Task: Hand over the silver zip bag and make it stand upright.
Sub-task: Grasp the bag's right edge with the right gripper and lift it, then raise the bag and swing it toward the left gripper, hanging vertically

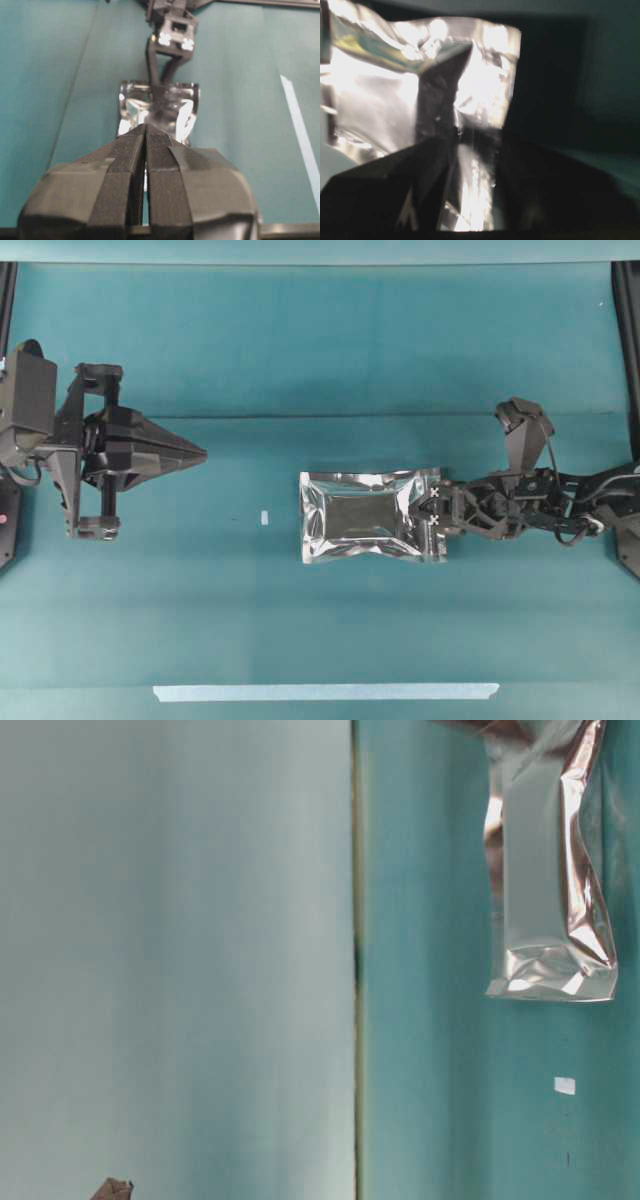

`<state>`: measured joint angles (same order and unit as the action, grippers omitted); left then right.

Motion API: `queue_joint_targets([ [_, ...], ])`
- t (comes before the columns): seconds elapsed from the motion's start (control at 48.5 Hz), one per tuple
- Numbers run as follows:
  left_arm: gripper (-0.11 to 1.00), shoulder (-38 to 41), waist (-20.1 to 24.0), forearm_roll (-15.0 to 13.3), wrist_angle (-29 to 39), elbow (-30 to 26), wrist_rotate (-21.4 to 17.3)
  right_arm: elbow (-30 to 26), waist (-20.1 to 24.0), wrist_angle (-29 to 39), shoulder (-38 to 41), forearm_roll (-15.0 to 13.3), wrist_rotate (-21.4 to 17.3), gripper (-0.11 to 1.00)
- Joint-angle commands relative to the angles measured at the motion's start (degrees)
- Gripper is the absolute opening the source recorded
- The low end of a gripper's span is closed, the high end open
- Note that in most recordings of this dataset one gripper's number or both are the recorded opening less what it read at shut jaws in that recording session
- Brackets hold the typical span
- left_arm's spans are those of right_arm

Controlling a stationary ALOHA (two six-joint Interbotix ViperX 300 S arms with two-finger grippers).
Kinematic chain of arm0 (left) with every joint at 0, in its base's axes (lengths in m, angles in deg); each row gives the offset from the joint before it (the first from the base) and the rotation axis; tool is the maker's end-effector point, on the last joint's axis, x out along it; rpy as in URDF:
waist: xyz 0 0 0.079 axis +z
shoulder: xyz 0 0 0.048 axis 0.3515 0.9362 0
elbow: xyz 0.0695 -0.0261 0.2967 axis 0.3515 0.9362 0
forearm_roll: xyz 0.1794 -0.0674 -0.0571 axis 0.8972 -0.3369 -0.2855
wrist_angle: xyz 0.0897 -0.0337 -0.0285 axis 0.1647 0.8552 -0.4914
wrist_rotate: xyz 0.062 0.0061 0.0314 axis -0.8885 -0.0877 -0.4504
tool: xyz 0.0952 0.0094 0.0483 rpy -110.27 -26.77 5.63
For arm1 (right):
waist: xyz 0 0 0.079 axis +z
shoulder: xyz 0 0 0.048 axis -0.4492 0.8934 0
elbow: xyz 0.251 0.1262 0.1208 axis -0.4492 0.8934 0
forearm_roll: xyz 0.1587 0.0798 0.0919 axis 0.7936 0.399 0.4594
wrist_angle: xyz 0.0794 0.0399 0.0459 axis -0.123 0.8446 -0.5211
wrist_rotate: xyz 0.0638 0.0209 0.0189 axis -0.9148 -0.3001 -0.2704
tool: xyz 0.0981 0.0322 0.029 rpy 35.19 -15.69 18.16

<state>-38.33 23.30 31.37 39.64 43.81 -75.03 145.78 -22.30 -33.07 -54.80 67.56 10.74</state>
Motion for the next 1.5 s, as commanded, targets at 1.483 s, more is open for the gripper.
queue_joint_targets([
  [1.483,-0.01,0.62,1.85,0.09,-1.23,-0.62,6.42,-33.13,-13.18,63.63,-13.89,-20.92,28.21,0.01],
])
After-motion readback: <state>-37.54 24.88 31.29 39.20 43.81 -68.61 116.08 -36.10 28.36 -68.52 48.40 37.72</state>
